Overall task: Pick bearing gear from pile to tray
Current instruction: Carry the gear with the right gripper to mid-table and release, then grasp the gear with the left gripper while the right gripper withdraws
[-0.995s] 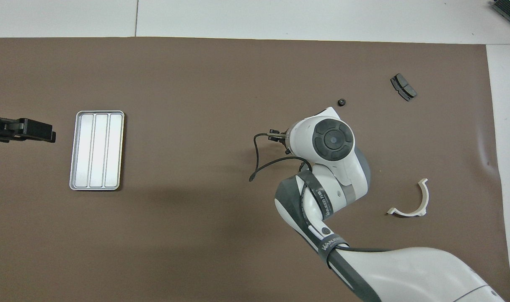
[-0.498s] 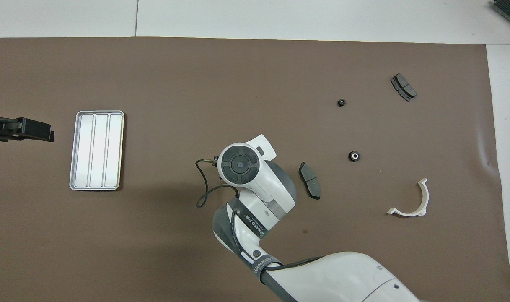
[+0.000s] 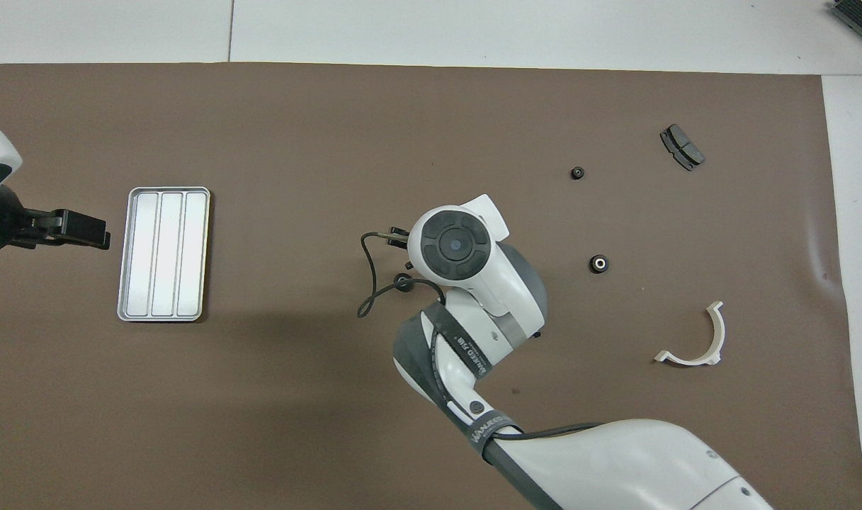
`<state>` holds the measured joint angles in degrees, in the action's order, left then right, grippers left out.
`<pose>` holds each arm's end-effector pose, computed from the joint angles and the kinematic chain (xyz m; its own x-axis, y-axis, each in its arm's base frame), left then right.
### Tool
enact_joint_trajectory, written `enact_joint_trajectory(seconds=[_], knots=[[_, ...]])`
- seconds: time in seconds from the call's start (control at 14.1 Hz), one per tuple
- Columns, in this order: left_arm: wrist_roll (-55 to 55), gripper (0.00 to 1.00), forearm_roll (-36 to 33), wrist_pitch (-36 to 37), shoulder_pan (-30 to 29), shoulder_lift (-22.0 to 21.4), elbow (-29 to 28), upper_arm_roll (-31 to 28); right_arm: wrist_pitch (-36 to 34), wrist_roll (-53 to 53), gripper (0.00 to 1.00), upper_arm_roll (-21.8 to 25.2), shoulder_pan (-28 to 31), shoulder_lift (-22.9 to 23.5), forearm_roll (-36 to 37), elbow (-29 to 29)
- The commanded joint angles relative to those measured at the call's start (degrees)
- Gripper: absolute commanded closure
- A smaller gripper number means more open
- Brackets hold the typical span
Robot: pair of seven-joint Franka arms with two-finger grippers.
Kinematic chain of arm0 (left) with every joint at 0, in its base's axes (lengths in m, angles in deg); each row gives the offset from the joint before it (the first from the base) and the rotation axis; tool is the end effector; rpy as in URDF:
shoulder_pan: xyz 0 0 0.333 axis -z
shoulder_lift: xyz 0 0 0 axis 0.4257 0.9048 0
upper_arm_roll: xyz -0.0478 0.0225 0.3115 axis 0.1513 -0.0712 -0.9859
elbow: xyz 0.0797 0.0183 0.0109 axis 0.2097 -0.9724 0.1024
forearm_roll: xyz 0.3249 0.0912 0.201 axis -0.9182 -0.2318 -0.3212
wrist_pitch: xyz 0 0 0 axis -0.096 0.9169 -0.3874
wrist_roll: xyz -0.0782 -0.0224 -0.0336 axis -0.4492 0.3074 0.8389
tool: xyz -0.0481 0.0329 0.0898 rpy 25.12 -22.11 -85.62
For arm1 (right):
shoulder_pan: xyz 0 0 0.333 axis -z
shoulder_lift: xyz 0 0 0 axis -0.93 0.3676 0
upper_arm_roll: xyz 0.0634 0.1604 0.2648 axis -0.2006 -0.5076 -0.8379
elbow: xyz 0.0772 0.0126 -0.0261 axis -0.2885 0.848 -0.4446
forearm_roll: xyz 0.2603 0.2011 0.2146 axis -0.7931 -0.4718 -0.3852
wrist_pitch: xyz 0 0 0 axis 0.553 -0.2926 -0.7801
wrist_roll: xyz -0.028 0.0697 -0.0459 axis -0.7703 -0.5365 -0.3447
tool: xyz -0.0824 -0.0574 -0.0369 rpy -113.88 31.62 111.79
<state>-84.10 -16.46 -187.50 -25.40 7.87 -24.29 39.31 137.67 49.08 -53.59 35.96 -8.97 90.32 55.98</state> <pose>0.5539 -0.0155 0.5501 0.9957 -0.0927 0.0067 -0.0929 -0.9954 0.0239 0.5737 0.3518 0.3504 0.9524 -0.2655 0.1500 -0.2561 -0.9634 -0.0793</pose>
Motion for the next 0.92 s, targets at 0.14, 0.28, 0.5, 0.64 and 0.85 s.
enact_joint_trajectory(seconds=[0.14,0.28,0.5,0.64,0.85], knots=[[-7.8,0.0,-0.2,-8.2,7.0,0.8,-4.8,-0.2,0.3,-11.2,0.0,-0.8,7.5,-9.9,0.1,12.5],[-13.5,0.0,-0.2,-10.2,11.3,2.3,-5.7,-0.2,0.2,-17.6,0.0,-0.9,11.6,-12.7,-0.1,16.2],[-20.2,0.0,0.5,-17.6,15.6,2.7,-9.0,-0.1,0.2,-25.8,0.0,-0.9,16.2,-13.5,-1.8,18.0],[-25.6,0.0,2.0,-21.7,18.6,3.9,-9.6,-0.1,1.0,-31.6,0.0,-0.9,19.0,-14.4,-2.9,20.9],[-26.9,0.0,2.2,-26.8,23.2,8.4,-9.1,-0.1,2.7,-36.0,0.0,-0.9,21.7,-14.9,-2.9,24.0]])
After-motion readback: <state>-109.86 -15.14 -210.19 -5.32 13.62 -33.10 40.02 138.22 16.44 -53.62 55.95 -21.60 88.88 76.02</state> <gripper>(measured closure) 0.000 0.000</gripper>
